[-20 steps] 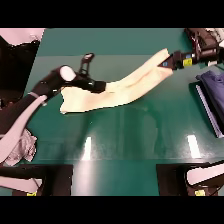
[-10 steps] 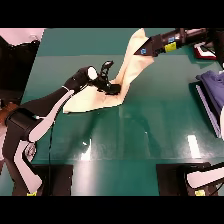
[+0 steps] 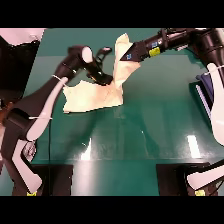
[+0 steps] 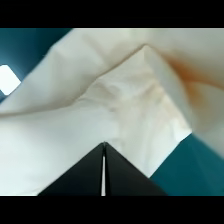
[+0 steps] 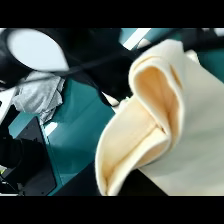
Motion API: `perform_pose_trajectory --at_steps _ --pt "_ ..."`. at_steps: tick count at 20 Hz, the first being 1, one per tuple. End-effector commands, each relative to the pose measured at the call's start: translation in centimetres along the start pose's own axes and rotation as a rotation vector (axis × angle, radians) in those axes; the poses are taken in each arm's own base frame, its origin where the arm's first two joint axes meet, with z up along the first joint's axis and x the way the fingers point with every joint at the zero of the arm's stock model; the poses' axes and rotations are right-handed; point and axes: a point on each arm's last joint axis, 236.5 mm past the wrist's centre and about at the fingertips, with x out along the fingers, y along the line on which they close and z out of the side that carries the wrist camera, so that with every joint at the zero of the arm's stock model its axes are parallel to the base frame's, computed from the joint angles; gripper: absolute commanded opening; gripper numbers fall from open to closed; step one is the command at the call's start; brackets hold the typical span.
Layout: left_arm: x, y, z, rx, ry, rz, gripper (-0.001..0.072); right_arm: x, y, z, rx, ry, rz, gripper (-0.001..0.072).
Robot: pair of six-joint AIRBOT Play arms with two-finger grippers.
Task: Fold the shirts.
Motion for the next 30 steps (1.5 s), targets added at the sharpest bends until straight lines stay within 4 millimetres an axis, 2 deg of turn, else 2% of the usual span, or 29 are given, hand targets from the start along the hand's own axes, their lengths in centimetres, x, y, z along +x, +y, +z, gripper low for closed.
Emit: perform_pose_trajectory --at_steps 1,4,7,10,12,13,15,16,17,18,19,21,23,27,28,30 --pt "-8.6 7.9 -1.5 -0.054 0.008 0.213 0.0026 2.1 -0.7 -0.2 0.014 0.011 0.009 0.0013" --pt "-17.7 12.3 -2.3 -0.155 -0.124 0.281 0.0026 5.0 -1.1 -0.5 0.027 0.027 0.024 0.0013" --pt "-26.1 14.3 -3.7 -0.221 -0.270 0.346 0.0026 9.5 -1.2 -1.2 0.016 0.046 0.044 0.0014" --pt "-31.5 14.5 -5.1 -0.239 -0.366 0.406 0.0026 14.7 -0.8 -2.5 -0.006 0.067 0.062 0.0015" --pt "-33.1 13.9 -5.5 -0.236 -0.397 0.413 0.0026 18.4 -0.4 -3.6 -0.038 0.073 0.069 0.0018" --pt "-33.3 13.7 -5.7 -0.237 -0.399 0.412 0.0026 20.3 -0.1 -3.9 -0.036 0.065 0.075 0.0078" --pt "-32.9 13.7 -6.1 -0.240 -0.377 0.408 0.0027 23.6 1.4 -4.7 -0.069 0.077 0.101 0.0518" --pt "-32.3 13.8 -6.4 -0.245 -0.357 0.404 0.0027 24.6 2.3 -5.3 -0.089 0.094 0.116 0.0641" --pt "-31.5 13.9 -7.0 -0.251 -0.324 0.400 0.0027 24.9 3.0 -6.0 -0.100 0.120 0.130 0.0668" --pt "-30.6 14.0 -7.4 -0.255 -0.295 0.394 0.0027 24.4 2.9 -6.7 -0.102 0.149 0.126 0.0668" --pt "-30.0 14.0 -7.8 -0.259 -0.272 0.388 0.0027 23.4 1.7 -7.4 -0.101 0.179 0.091 0.0665" --pt "-29.3 14.0 -8.0 -0.262 -0.253 0.380 0.0026 20.2 -2.3 -9.0 -0.063 0.244 -0.015 0.0647" --pt "-29.3 13.7 -7.3 -0.254 -0.280 0.363 0.0027 16.0 -6.8 -9.9 -0.005 0.274 -0.114 0.0645" --pt "-29.3 12.8 -6.0 -0.239 -0.328 0.318 0.0027 8.5 -14.5 -11.0 0.282 0.195 -0.238 0.0646" --pt "-29.3 12.7 -5.7 -0.236 -0.341 0.311 0.0027 7.2 -16.1 -11.7 0.360 0.180 -0.253 0.0646" --pt "-29.3 12.4 -5.4 -0.232 -0.353 0.299 0.0027 6.2 -18.1 -12.6 0.478 0.134 -0.230 0.0645"
